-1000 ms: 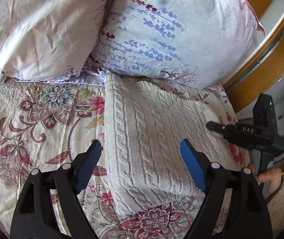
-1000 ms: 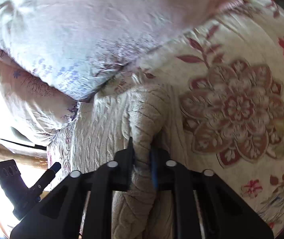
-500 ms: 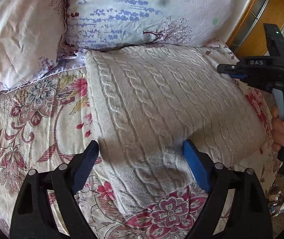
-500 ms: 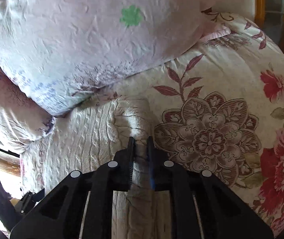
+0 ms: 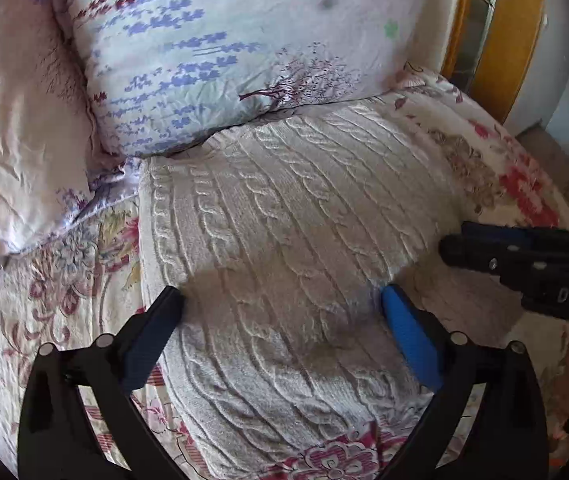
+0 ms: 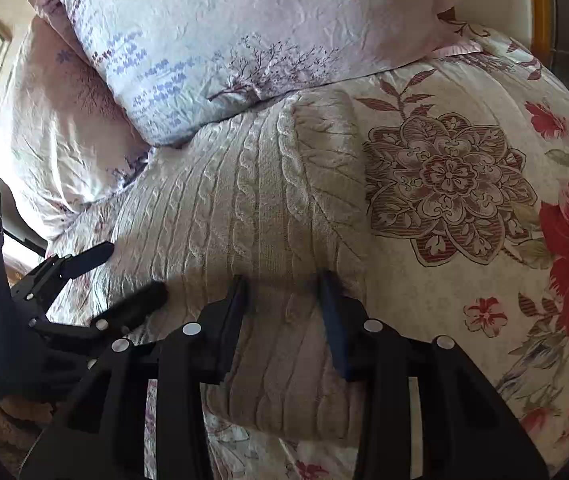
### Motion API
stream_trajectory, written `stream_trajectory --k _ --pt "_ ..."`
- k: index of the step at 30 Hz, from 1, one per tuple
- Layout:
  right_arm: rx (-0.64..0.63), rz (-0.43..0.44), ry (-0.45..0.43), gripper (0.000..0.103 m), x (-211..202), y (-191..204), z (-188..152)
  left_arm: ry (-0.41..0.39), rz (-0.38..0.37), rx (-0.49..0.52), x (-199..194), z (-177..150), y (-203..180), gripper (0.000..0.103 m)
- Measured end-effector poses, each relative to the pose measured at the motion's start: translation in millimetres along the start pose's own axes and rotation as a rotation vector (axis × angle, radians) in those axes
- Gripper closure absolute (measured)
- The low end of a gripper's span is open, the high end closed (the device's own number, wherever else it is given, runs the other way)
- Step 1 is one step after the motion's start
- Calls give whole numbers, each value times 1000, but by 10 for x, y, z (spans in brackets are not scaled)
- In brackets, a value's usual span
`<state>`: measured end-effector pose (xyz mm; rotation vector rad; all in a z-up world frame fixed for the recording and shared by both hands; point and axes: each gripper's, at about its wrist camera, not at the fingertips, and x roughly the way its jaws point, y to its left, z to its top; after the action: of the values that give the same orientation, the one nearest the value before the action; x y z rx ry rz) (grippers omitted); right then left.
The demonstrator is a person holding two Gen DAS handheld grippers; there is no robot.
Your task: Fold small clothes
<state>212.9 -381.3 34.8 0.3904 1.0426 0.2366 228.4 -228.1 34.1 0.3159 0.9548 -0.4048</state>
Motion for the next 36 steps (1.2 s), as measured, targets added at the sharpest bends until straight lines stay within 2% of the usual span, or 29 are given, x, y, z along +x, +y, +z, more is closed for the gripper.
stream_trajectory --k 2,5,7,8,10,12,13,16,19,21,25,29,31,36 --pt "-18 -12 11 64 -12 34 36 -3 8 7 -35 0 -20 2" --pt "6 25 -6 51 -159 21 161 -33 -57 -116 -174 38 269 2" --pt "69 56 -56 10 -329 -102 234 -62 -84 -231 -261 48 585 2" --pt "100 69 -82 5 -366 -155 280 -67 -109 -295 -269 49 754 2" --pt "161 115 -67 5 -329 -302 393 -40 -183 -395 -201 50 1030 2" --pt "218 142 21 5 -150 -410 496 28 -270 -468 -46 36 1223 2" --pt "236 158 67 5 -48 -453 538 56 -268 -493 16 20 1283 2" --pt "243 165 128 5 125 -484 595 103 -262 -510 162 18 1362 2" --pt "269 203 168 5 261 -517 616 160 -369 -541 340 20 1379 2" --pt "277 218 185 5 324 -528 613 194 -405 -548 461 31 1343 2" --pt "295 241 204 5 444 -543 583 209 -372 -514 567 101 1258 2" --pt "316 293 196 5 413 -586 533 195 -286 -447 559 235 1118 3" --pt "328 322 197 8 418 -594 501 194 -266 -432 561 276 1062 3" --pt "353 408 219 16 463 -570 404 206 -347 -510 692 286 1015 12"
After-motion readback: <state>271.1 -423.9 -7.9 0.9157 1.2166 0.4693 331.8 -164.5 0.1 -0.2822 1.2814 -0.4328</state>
